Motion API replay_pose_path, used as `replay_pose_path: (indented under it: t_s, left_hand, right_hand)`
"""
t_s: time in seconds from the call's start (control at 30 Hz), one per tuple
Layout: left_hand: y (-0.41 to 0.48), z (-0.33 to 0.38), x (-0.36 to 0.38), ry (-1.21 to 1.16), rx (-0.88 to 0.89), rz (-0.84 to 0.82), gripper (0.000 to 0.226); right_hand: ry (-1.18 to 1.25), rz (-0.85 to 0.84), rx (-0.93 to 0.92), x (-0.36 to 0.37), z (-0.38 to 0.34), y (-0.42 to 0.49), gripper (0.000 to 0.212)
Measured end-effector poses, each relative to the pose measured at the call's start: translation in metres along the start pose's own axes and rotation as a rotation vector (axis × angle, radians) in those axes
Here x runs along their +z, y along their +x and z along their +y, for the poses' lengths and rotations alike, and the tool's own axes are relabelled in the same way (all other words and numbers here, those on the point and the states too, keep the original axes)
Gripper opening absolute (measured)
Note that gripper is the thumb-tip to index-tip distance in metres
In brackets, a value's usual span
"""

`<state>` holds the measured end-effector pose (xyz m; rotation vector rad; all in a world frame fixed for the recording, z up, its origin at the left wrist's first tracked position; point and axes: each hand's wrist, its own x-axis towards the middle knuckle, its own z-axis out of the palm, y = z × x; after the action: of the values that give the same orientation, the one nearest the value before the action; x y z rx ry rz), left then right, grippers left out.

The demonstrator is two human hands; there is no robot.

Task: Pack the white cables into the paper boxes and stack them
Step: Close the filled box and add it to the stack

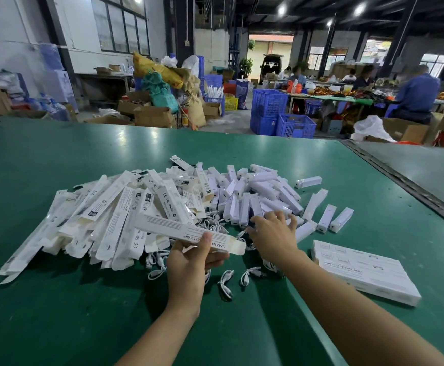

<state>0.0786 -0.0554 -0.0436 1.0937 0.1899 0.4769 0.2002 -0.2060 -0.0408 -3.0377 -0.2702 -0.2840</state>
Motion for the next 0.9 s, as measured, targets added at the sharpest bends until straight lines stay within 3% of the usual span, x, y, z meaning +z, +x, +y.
replay_pose_path:
  t_s: [0.13,0.27,0.37,0.53,0.67,0.9]
  left_hand:
    - [0.000,0.001,0.001,-0.002,-0.005,0.010,0.040]
    - [-0.001,0.002,0.001,-0.013,-0.013,0.023,0.041]
    - [0.000,0.003,0.001,-0.053,-0.027,0.059,0.039]
    - [0.000,0.006,0.000,-0.120,-0.048,0.122,0.036]
    - [-0.001,0.006,0.000,-0.120,-0.067,0.134,0.047]
    - [-0.001,0.009,-0.002,-0.127,-0.070,0.131,0.047]
  right_hand:
    - [0.145,0.203,0.106,-0.016,0.005,-0.005,0.022]
    - [0.653,0.347,0.203,-0.040,0.002,-0.027,0.021]
    - [0.950,0.399,0.143,-0.053,-0.001,-0.063,0.029]
    - [1.089,0.417,0.036,-0.056,0.003,-0.122,0.043]
    - [1.024,0.433,-0.042,-0.044,0.007,-0.145,0.053]
    - [1.065,0.430,-0.051,-0.040,0.012,-0.150,0.046]
